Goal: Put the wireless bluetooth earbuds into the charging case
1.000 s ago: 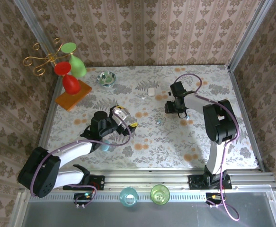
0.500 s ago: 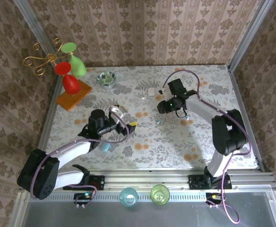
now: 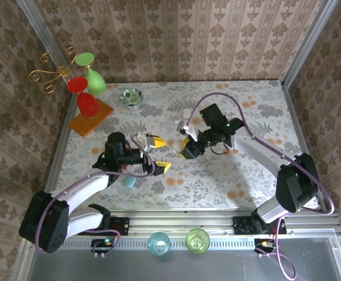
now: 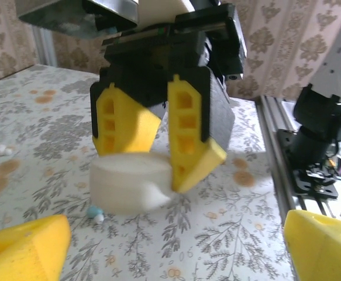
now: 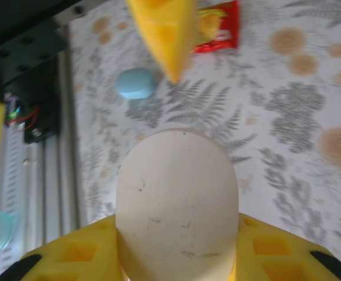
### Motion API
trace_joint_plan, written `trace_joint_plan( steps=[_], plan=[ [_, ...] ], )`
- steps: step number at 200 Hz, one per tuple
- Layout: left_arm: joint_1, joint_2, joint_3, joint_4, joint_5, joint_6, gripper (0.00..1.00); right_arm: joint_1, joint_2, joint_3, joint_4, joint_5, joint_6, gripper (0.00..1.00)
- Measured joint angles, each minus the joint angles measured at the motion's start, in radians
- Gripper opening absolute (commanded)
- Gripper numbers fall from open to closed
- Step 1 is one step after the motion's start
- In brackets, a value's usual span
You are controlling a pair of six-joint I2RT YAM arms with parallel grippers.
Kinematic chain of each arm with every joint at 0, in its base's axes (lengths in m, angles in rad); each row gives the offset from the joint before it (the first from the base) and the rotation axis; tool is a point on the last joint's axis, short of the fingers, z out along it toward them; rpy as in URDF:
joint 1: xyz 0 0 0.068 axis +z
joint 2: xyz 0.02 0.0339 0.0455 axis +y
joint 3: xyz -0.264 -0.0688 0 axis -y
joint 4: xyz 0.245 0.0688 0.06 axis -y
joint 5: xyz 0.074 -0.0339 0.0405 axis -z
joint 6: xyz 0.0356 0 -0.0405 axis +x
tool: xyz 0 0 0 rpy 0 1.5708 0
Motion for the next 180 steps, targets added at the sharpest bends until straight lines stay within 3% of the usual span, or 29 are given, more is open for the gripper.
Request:
trace_joint_plan(
  steps=[67, 98, 180],
  plan=[
    [-0.004, 0.011, 0.03, -0.022, 0.1, -0.002, 0.71, 0.071, -0.013, 0.045, -0.054, -0.055, -0.083, 0.26],
    [-0.016, 0.024, 0.032, -0.029, 0.117, 0.0, 0.58, 0.075, -0.013, 0.055, -0.055, -0.069, -0.085, 0.26],
    [-0.021, 0.028, 0.034, -0.044, 0.126, -0.005, 0.37, 0.082, -0.014, 0.063, -0.089, -0.084, -0.124, 0.24]
  ],
)
